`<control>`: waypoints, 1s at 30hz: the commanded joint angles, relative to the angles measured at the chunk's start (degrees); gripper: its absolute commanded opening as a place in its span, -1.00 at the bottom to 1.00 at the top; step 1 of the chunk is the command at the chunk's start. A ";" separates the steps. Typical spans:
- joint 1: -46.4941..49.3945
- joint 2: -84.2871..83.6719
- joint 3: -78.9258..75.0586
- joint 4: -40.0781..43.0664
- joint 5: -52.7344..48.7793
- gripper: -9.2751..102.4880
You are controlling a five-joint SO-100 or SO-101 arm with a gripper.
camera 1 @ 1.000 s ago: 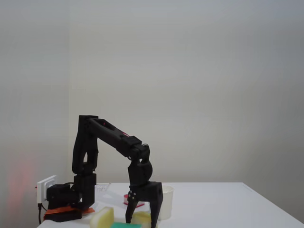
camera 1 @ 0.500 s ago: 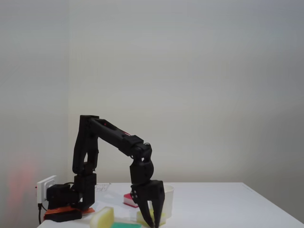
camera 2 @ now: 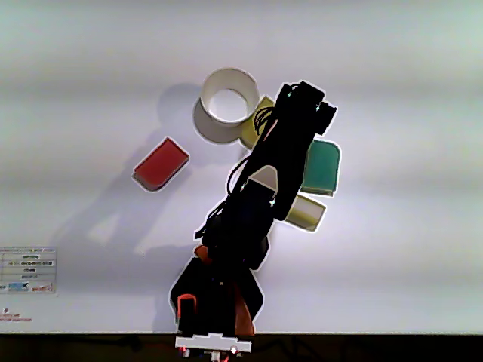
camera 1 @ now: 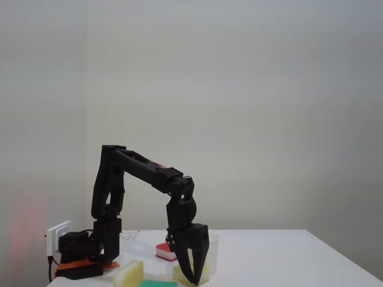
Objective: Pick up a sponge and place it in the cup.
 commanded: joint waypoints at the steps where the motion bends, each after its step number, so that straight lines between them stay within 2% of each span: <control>1: -0.18 0.88 -2.55 0.53 0.00 -0.80; 3: -0.44 0.62 -3.87 1.14 0.09 -0.74; 5: -1.14 0.35 -6.94 4.83 2.46 -0.56; 10: -4.39 -0.53 -12.66 10.72 6.94 -0.32; 18: -9.40 -2.81 -16.61 13.10 10.99 -0.21; 23: -11.07 -3.78 -15.82 11.16 11.16 -0.12; 30: -10.20 -2.37 -10.46 8.09 8.96 -0.13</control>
